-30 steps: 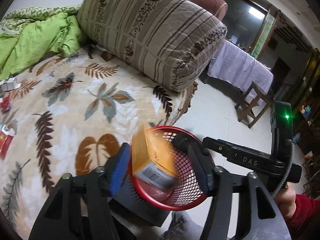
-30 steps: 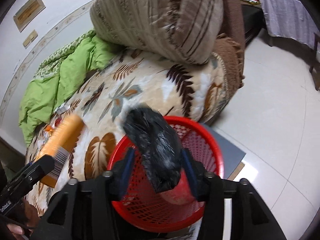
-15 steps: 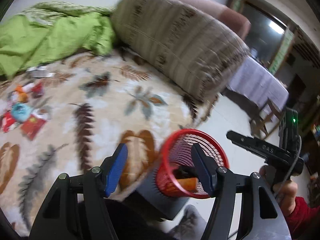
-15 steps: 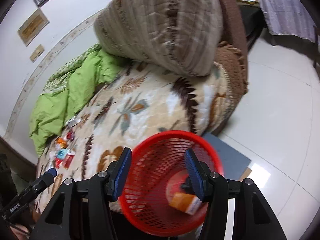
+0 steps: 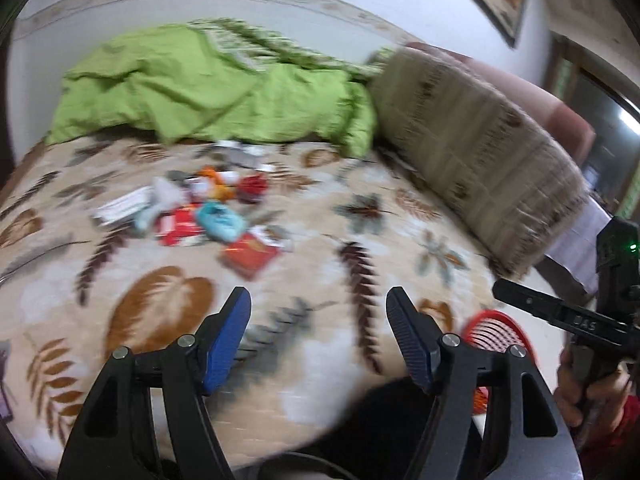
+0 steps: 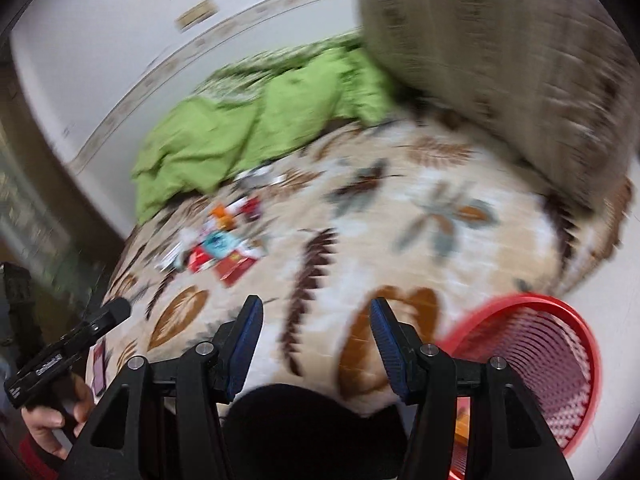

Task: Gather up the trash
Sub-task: 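Bring both tools back over the remaining trash on the bed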

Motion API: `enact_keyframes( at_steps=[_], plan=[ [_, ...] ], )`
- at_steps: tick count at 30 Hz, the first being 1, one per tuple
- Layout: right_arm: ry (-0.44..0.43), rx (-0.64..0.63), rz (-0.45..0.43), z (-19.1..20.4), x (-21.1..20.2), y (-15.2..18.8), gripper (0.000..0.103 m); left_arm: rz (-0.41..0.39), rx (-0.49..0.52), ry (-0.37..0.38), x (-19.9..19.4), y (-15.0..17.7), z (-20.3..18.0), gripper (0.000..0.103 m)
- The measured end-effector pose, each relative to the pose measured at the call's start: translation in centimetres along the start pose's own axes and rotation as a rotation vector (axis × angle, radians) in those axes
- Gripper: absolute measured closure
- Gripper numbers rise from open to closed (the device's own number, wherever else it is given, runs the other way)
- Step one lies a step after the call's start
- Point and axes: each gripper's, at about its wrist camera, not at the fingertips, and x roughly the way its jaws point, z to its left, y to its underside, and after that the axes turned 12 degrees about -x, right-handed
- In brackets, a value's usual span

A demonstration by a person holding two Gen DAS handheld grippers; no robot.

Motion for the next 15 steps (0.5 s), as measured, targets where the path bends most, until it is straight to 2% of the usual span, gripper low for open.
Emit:
enact_keyframes(
  at_steps=[4,8,10,15],
  plan=[
    [-0.068,-0.093,0.079,3.2,4.9,-1.8,0.043,-0.002,-0.076,-0.063,0.8,-1.1,4.0,0.034],
    [-0.150,-0.087,0.185,5.4,10.8,-2.9,0.043,-0.012,-0.125,-0.105,1.1,-1.9,7.0,0.034],
    [-0.149,-0.073,0.216,6.2,13.7,-3.4,0.043,-0.014,-0.157,-0.115,1.6,-2.5,8.4,0.034],
    [-0.134,-0.035,0.280,8.0,19.6,-4.3,0.036,-0.008,-0.224,-0.142,2.7,-3.2,11.7,0.034]
  ],
)
